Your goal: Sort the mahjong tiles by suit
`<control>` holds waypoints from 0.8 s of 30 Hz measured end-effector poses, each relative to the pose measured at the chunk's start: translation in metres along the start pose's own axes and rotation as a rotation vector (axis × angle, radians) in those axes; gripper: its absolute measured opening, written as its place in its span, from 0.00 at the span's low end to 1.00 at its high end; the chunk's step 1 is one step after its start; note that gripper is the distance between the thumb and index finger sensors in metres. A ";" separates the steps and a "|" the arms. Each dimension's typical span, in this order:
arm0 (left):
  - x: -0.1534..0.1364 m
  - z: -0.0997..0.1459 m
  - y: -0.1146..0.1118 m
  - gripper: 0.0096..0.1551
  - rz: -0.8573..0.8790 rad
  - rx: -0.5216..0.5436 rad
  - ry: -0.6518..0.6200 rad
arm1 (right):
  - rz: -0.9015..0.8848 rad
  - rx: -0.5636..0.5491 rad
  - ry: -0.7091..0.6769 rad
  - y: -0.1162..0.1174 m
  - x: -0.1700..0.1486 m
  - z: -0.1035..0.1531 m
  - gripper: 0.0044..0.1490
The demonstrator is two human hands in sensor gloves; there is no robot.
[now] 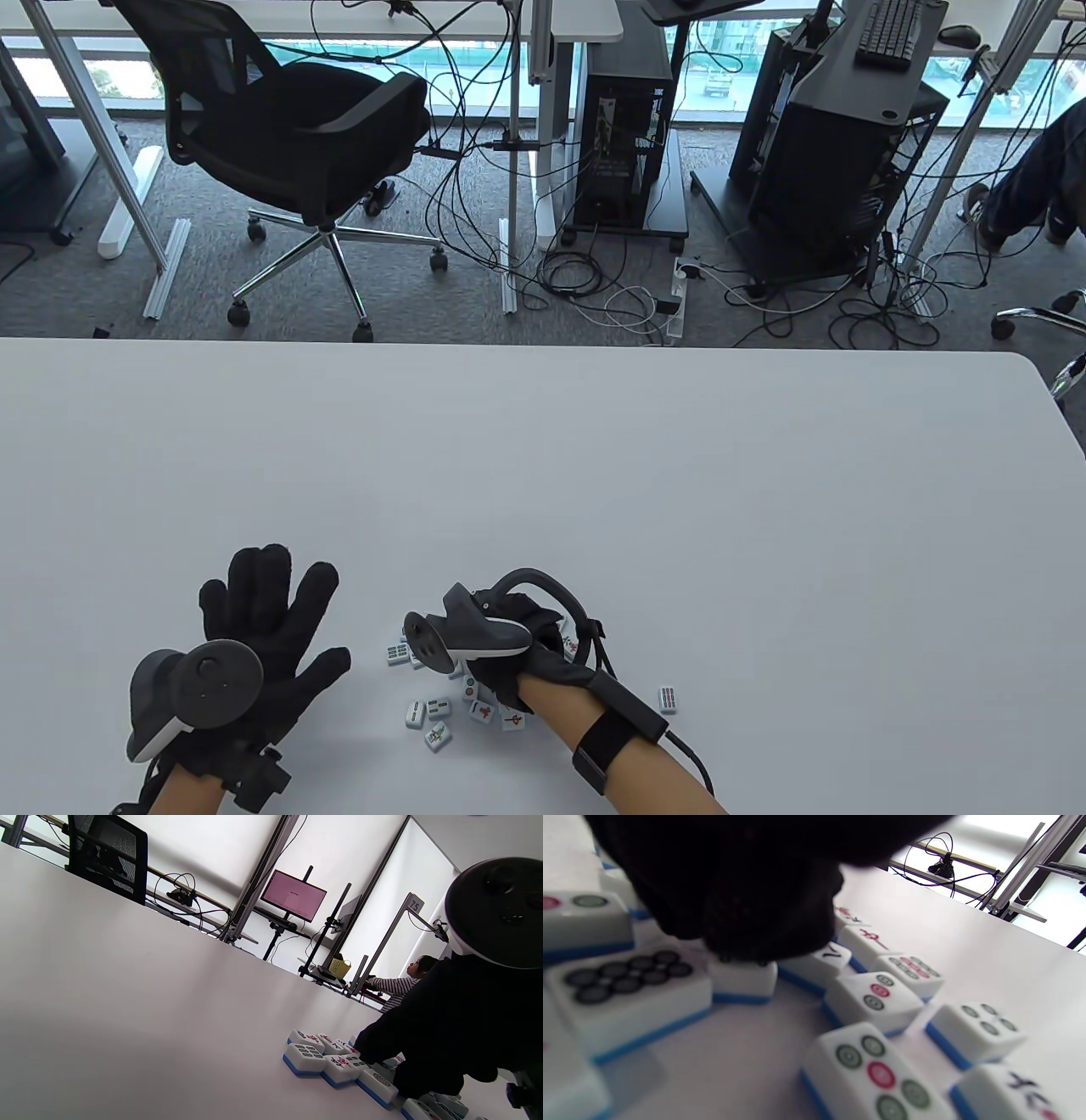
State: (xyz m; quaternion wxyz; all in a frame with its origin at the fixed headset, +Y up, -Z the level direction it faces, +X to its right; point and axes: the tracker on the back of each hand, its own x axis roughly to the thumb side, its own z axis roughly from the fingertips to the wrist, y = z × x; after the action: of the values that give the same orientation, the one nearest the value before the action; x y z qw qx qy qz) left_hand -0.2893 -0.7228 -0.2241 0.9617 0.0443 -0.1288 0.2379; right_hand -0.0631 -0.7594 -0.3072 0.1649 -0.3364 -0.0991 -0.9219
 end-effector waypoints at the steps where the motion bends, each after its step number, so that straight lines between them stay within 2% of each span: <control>1: 0.000 0.000 0.000 0.49 -0.001 0.000 0.000 | -0.004 0.001 0.003 0.001 0.000 -0.001 0.35; 12: 0.000 0.000 0.000 0.49 -0.010 -0.007 -0.004 | 0.038 0.020 0.009 0.003 -0.002 -0.003 0.37; 20: 0.001 0.000 -0.001 0.49 -0.012 -0.014 -0.005 | -0.032 0.021 -0.008 0.005 -0.009 -0.007 0.36; 22: 0.001 0.000 -0.001 0.49 -0.011 -0.014 -0.006 | -0.060 0.012 -0.009 0.004 -0.012 -0.007 0.36; 24: 0.001 0.000 -0.001 0.49 -0.011 -0.013 -0.006 | -0.086 -0.043 0.000 -0.002 -0.019 -0.002 0.36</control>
State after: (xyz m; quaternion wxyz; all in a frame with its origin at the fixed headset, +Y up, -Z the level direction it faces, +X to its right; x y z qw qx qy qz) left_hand -0.2877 -0.7231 -0.2238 0.9629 0.0393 -0.1331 0.2316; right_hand -0.0520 -0.7538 -0.3213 0.1178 -0.3352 -0.0937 -0.9300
